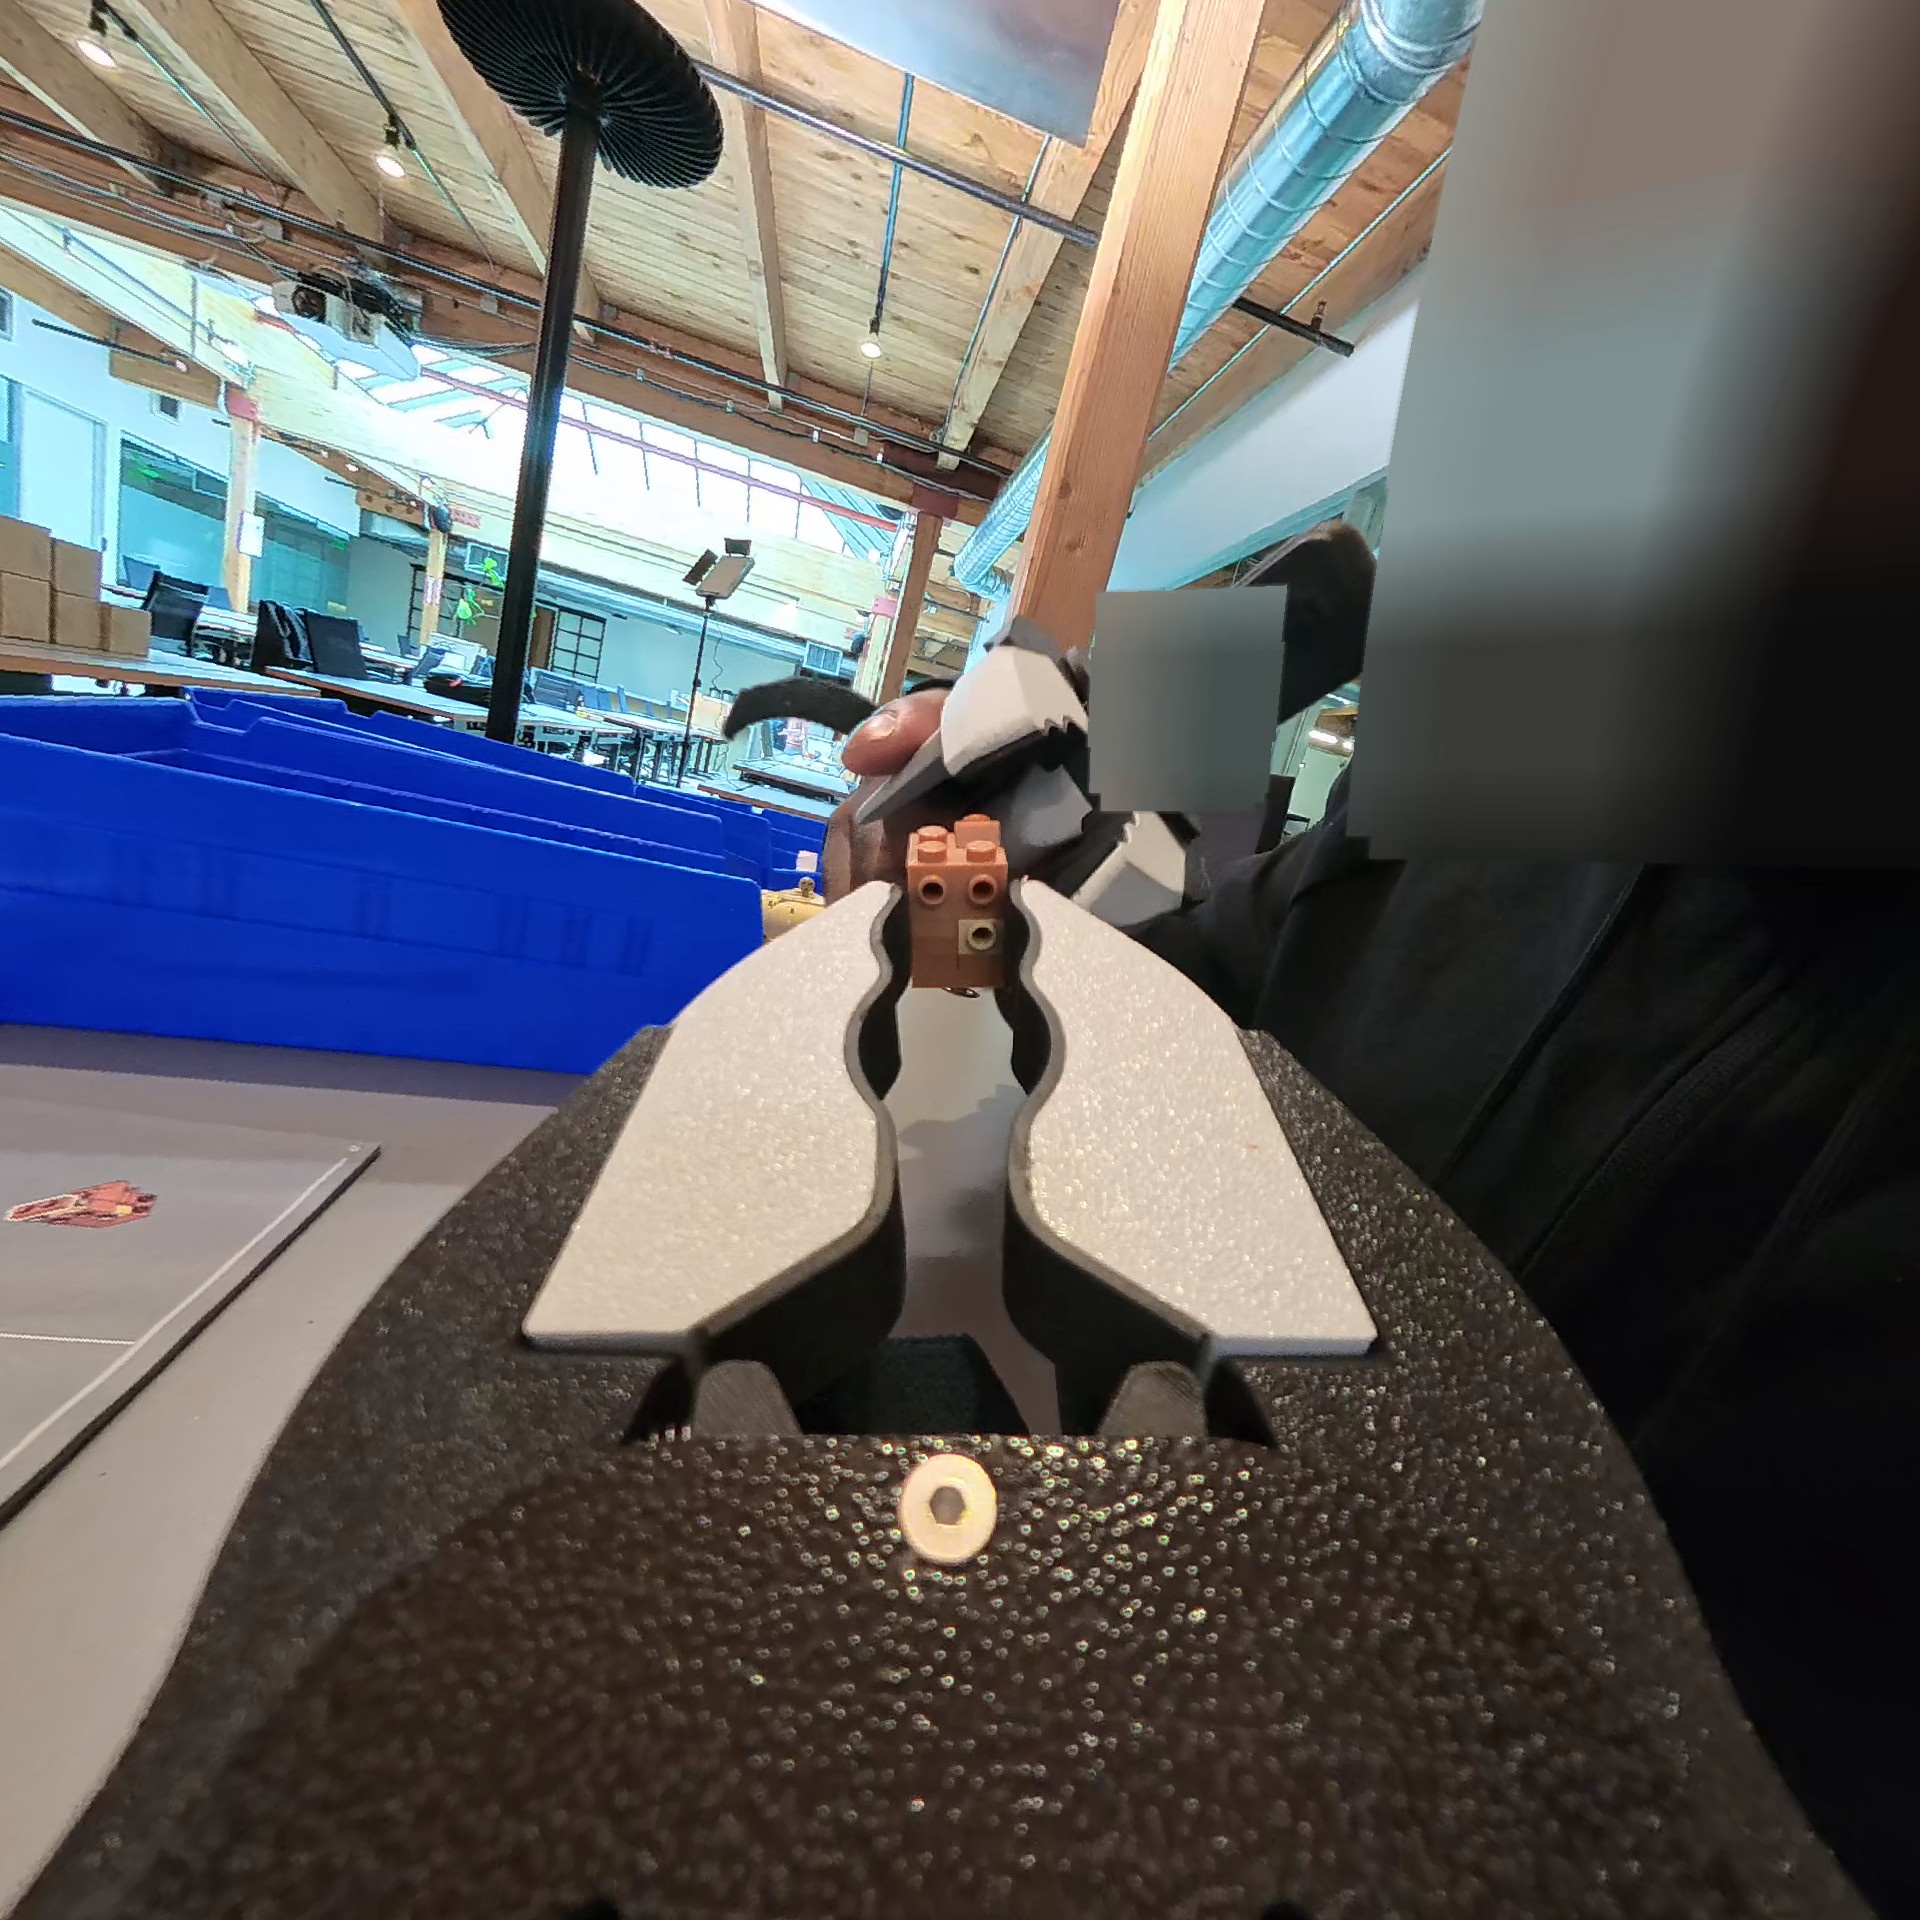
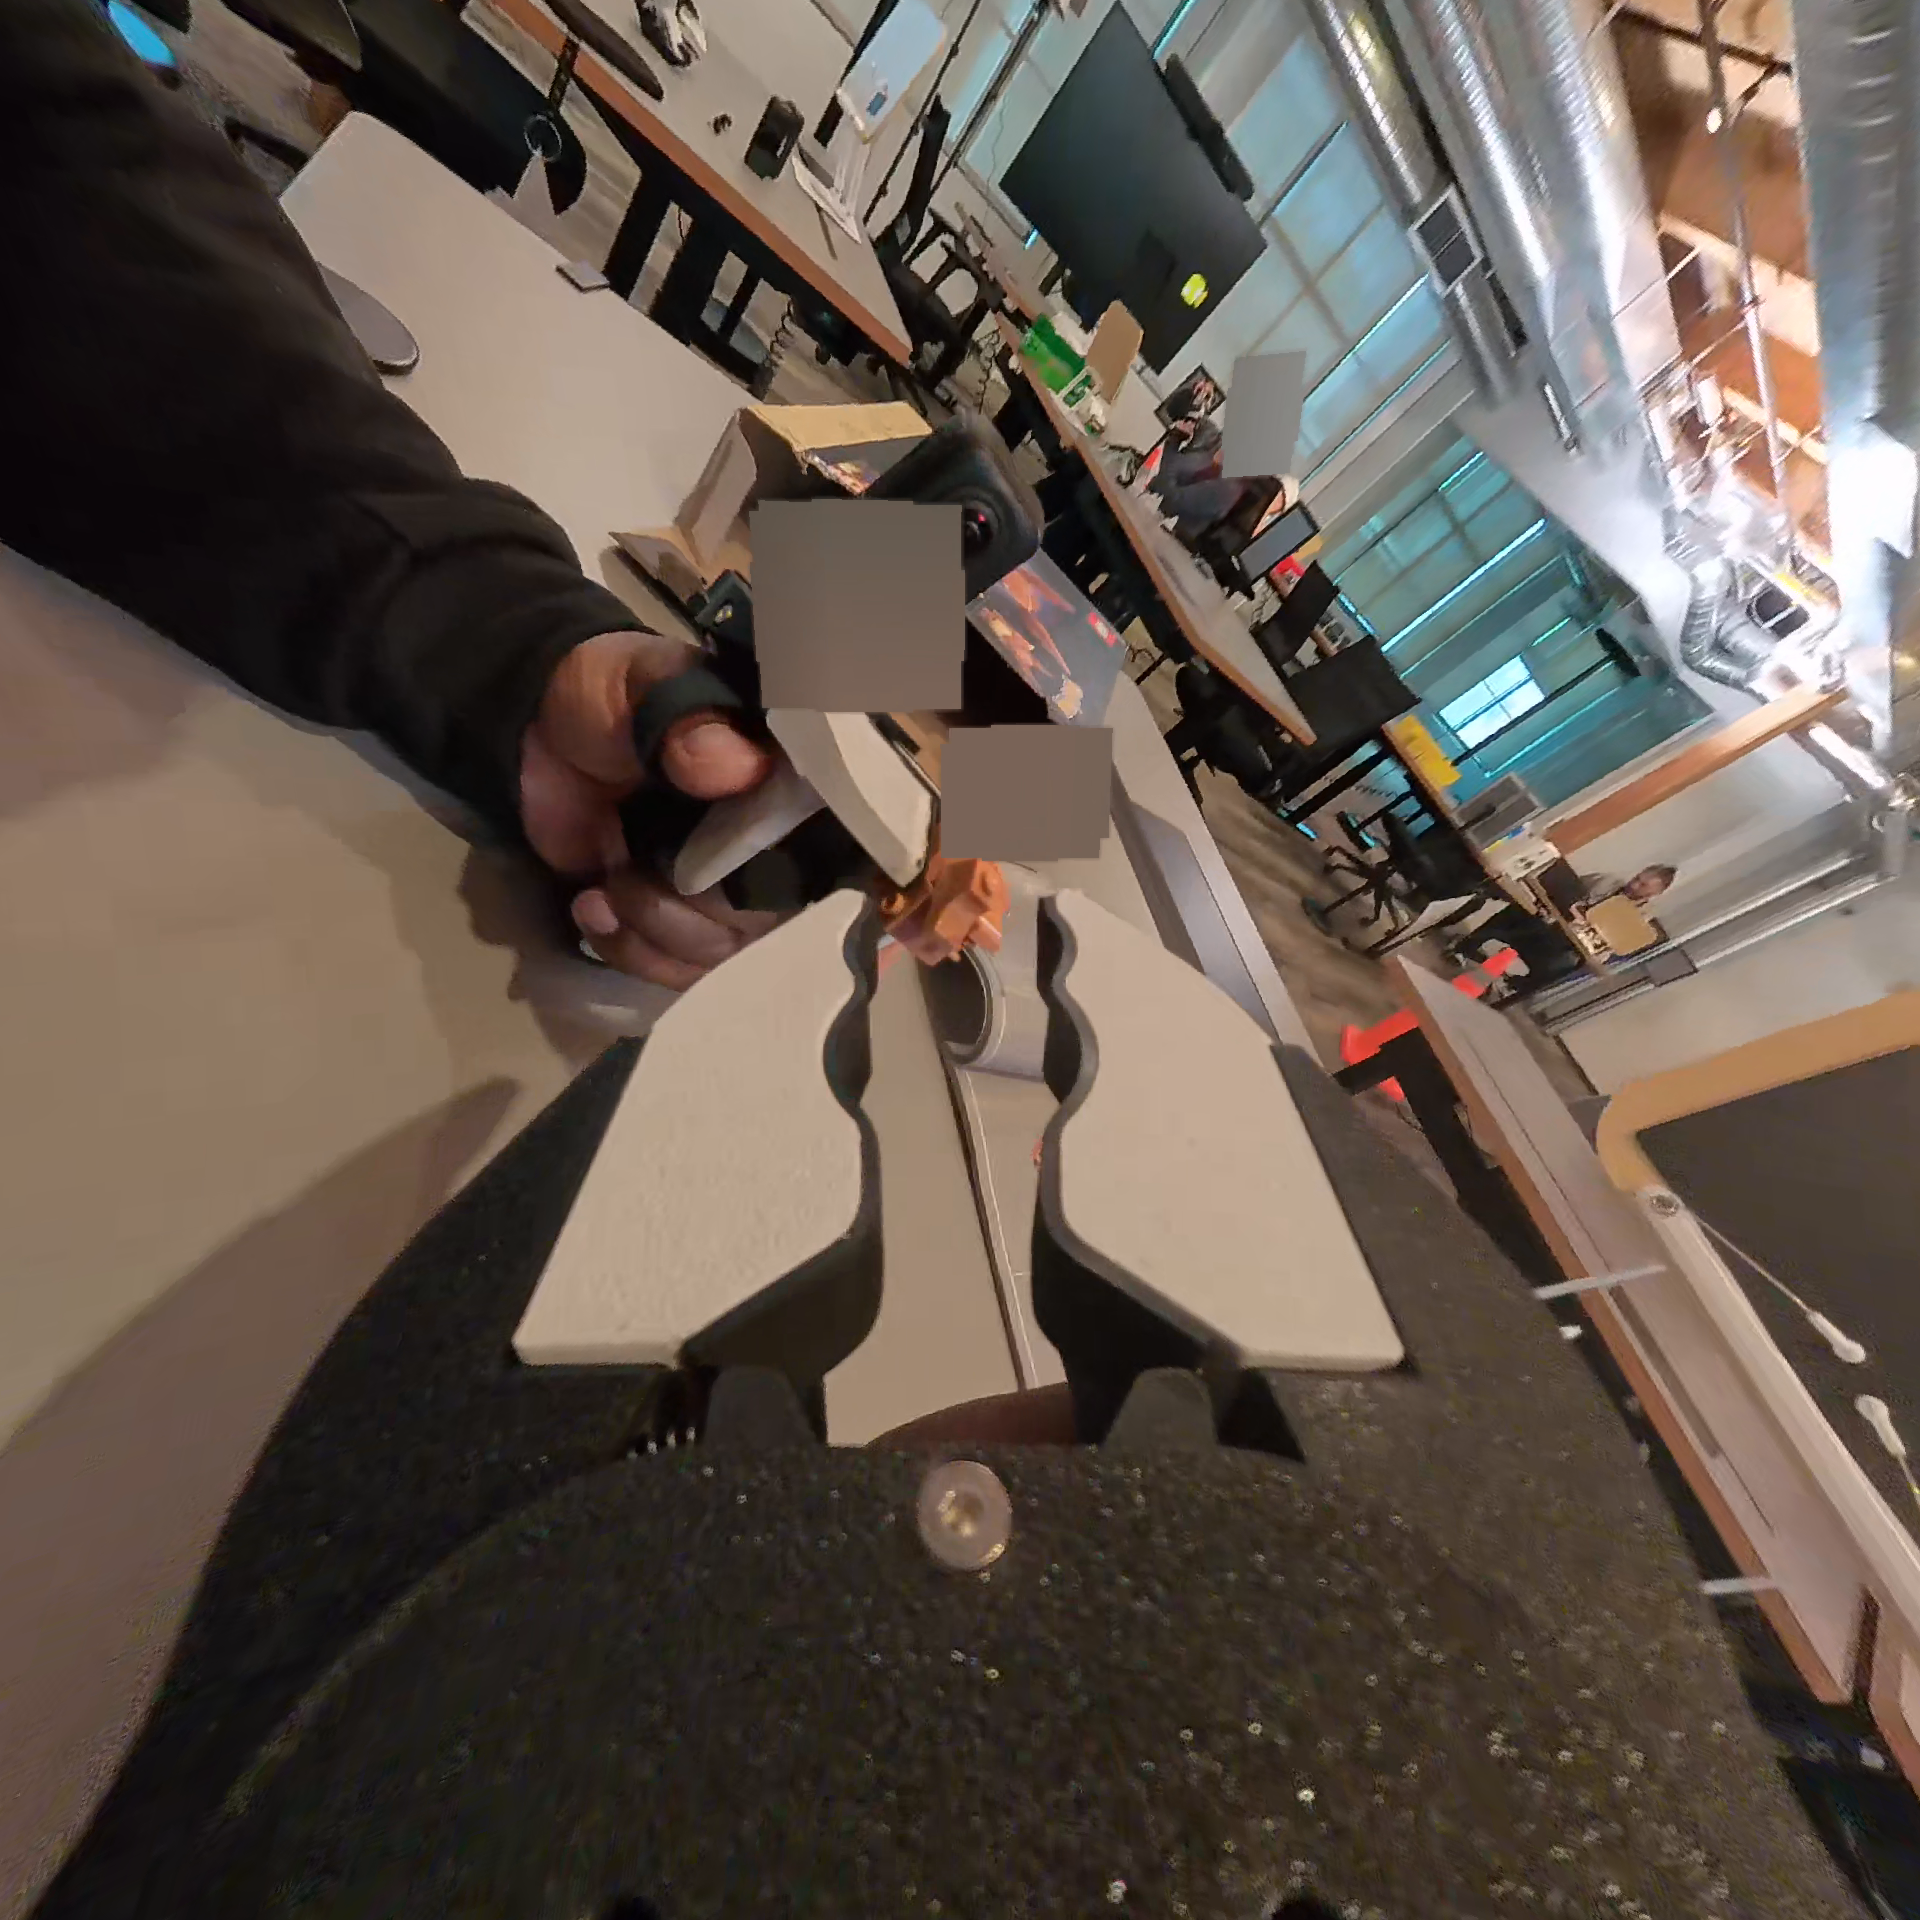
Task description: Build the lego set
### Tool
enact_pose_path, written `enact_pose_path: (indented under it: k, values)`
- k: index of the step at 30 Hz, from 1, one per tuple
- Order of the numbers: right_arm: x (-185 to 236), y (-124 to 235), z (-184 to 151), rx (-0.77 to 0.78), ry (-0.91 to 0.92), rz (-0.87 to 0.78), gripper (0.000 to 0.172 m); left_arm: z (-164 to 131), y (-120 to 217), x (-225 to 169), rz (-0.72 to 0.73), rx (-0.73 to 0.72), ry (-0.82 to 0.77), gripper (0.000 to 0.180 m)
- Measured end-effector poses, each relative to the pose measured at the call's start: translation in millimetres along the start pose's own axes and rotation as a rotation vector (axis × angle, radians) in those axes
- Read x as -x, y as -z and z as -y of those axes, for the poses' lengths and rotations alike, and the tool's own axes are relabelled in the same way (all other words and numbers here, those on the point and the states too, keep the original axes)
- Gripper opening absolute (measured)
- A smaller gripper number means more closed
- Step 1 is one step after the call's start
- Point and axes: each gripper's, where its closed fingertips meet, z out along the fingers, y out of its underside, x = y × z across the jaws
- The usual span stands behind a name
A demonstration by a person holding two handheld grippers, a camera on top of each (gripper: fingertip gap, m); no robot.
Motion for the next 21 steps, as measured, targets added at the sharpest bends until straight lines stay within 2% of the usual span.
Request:
enact_pose_path:
  k: [21]
  values:
    - [5,-18,-8,-0.03,0.214,-0.051,0.024,-5,-2,5,0.019,0.036,0.072,0.016]
